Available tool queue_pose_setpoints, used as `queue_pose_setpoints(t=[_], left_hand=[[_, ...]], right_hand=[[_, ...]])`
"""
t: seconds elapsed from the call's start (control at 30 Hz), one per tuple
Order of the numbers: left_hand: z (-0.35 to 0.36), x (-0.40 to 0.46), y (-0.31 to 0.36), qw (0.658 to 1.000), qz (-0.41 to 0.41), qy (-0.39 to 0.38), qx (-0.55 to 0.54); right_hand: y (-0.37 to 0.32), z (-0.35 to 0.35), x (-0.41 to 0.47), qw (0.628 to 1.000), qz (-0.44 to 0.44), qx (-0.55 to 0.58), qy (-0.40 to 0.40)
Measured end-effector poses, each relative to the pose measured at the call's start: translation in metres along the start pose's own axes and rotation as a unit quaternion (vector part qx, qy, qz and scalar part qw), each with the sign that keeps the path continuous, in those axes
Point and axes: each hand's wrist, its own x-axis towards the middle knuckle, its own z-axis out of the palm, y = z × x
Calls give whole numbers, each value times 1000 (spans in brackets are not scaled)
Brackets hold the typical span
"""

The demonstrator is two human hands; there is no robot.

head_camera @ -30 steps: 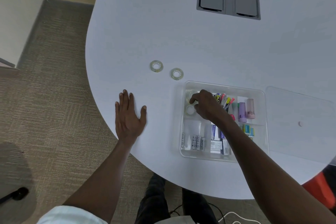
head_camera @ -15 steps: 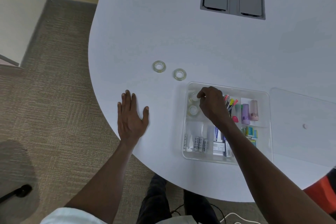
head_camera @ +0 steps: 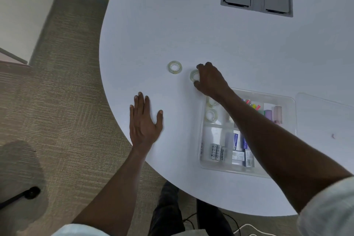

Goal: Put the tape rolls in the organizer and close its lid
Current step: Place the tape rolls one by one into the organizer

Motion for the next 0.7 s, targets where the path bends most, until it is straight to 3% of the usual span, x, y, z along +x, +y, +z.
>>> queue_pose_setpoints(t=[0.1, 0.33, 0.47, 0.57, 0.7], left_hand=[[1, 0, 0, 1000, 0, 1, -1], [1, 0, 0, 1000, 4, 9, 2], [0, 0, 0, 1000, 6, 10, -3], [0, 0, 0, 1000, 4, 13, -2], [0, -1, 0, 1000, 4, 9, 0]], right_hand=[[-3, 6, 10, 999, 12, -9, -38], [-7, 9, 8, 1000, -23, 11, -9], [-12, -7, -6, 990, -43, 89, 98], [-10, -22, -27, 971, 0, 155, 183], [7, -25, -63, 960, 79, 173, 203]])
